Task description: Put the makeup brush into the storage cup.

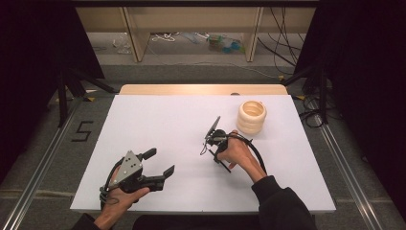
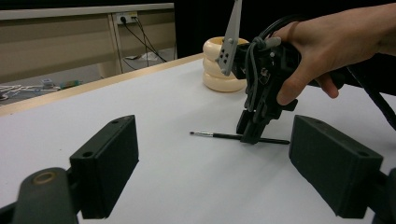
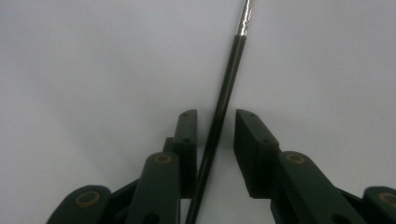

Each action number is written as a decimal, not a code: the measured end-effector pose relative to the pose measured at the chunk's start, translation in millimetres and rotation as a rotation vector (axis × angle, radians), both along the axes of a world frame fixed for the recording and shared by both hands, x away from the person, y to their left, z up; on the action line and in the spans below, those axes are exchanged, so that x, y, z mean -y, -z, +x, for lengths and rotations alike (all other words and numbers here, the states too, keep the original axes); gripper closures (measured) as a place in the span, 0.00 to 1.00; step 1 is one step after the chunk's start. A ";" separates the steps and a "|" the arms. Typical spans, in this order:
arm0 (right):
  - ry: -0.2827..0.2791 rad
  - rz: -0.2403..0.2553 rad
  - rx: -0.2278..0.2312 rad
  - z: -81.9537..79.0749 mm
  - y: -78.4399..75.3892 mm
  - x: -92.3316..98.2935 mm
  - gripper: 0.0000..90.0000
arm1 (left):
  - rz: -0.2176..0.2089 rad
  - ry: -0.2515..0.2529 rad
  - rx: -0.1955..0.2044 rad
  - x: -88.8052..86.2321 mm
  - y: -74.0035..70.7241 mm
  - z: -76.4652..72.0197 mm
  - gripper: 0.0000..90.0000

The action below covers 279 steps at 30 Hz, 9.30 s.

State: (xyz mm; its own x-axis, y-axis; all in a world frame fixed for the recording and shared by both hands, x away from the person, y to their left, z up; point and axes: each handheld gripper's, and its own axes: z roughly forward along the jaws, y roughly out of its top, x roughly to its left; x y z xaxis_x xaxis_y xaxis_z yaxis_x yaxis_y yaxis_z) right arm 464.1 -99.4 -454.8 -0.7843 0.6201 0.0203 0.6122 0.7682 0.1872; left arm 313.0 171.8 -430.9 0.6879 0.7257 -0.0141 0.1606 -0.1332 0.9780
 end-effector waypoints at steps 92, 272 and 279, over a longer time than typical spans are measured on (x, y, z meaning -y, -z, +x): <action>0.067 0.441 0.231 10.8 -53.2 48.9 0.95 | 0.011 0.005 0.009 -0.2 -1.0 0.7 0.18; 0.443 0.669 0.710 64.7 -33.5 160.8 0.93 | 0.001 0.001 -0.007 1.0 0.3 0.3 0.18; 0.481 0.648 0.721 63.4 -37.9 161.5 0.58 | 0.000 0.001 -0.005 1.0 0.1 0.4 0.18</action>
